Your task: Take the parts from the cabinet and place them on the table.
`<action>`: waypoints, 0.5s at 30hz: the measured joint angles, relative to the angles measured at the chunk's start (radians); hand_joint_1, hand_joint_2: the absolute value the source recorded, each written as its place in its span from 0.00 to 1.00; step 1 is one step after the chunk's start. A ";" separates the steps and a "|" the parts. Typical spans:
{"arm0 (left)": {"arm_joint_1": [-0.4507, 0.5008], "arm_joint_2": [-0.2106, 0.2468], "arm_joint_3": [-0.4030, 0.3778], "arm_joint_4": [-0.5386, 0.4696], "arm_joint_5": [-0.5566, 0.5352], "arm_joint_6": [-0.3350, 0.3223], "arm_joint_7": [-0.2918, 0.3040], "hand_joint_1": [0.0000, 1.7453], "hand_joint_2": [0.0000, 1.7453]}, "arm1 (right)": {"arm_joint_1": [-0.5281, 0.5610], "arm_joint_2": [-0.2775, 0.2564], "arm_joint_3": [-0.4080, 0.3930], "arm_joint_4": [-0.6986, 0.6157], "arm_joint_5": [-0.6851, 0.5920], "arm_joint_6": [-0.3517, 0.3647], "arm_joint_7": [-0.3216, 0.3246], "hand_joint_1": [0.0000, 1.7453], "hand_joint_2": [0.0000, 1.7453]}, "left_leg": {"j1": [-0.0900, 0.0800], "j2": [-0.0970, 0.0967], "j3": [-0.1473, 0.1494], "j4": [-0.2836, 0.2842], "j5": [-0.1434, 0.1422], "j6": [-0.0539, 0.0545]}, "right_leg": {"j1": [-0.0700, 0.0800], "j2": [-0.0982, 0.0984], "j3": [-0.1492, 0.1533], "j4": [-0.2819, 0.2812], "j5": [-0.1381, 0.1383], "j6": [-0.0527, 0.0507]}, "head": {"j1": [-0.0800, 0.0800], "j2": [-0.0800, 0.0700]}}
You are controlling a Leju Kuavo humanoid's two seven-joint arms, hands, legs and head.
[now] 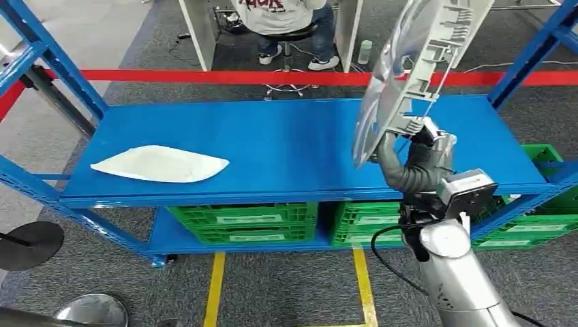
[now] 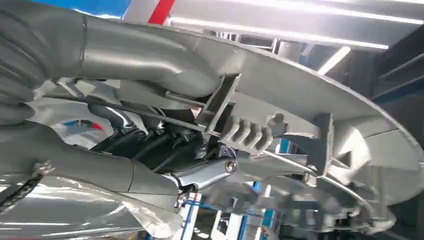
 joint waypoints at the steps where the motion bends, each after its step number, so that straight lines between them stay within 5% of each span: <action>1: 0.000 0.000 0.000 0.000 0.000 0.000 0.000 0.00 1.00 | 0.002 -0.002 0.002 -0.006 0.000 0.000 0.000 1.00 1.00 | -0.001 -0.001 -0.003 0.000 -0.001 -0.001 | -0.001 -0.002 -0.001 -0.002 0.002 0.005 | 0.002 0.000; 4: 0.000 -0.005 0.000 0.000 0.002 -0.001 0.000 0.00 1.00 | 0.008 -0.009 0.005 -0.017 -0.012 0.005 -0.002 1.00 1.00 | 0.010 0.000 0.011 -0.027 0.011 0.004 | -0.001 -0.005 -0.016 0.017 -0.021 0.021 | 0.003 0.000; 7: 0.000 -0.005 0.000 0.000 0.005 0.000 -0.002 0.00 1.00 | 0.020 -0.017 0.010 -0.035 -0.037 0.023 -0.032 1.00 1.00 | 0.011 0.002 0.009 -0.026 0.010 0.008 | -0.005 -0.004 -0.120 0.240 -0.128 0.033 | 0.004 0.000; 9: 0.001 -0.005 0.001 0.000 0.007 0.000 -0.003 0.00 1.00 | 0.048 -0.020 0.017 -0.062 -0.031 0.016 -0.044 1.00 1.00 | 0.012 0.001 0.011 -0.026 0.009 0.008 | -0.005 -0.005 -0.155 0.307 -0.134 0.039 | 0.006 0.000; 10: 0.001 -0.006 0.001 0.000 0.008 0.000 -0.005 0.00 1.00 | 0.065 -0.020 0.023 -0.076 -0.031 0.011 -0.050 1.00 1.00 | 0.013 -0.001 0.012 -0.026 0.008 0.008 | -0.007 -0.006 -0.139 0.272 -0.101 0.041 | 0.005 0.000; 12: 0.001 -0.007 0.002 0.000 0.010 0.000 -0.008 0.00 1.00 | 0.090 -0.020 0.032 -0.111 -0.042 0.005 -0.066 1.00 1.00 | 0.016 -0.005 0.016 -0.022 0.003 0.000 | -0.013 -0.009 -0.053 0.098 -0.009 0.043 | 0.005 0.000; 13: 0.001 -0.006 0.002 0.000 0.012 0.000 -0.010 0.00 1.00 | 0.098 -0.021 0.037 -0.125 -0.051 0.007 -0.074 1.00 1.00 | 0.016 -0.005 0.016 -0.017 -0.002 -0.007 | -0.016 -0.013 -0.014 0.014 0.009 0.045 | 0.006 0.000; 15: 0.001 -0.005 0.002 0.000 0.018 0.000 -0.013 0.00 1.00 | 0.118 -0.026 0.057 -0.166 -0.070 0.024 -0.099 1.00 1.00 | 0.007 -0.006 0.008 -0.006 -0.004 -0.017 | -0.011 -0.005 0.003 0.002 -0.004 0.027 | 0.008 0.000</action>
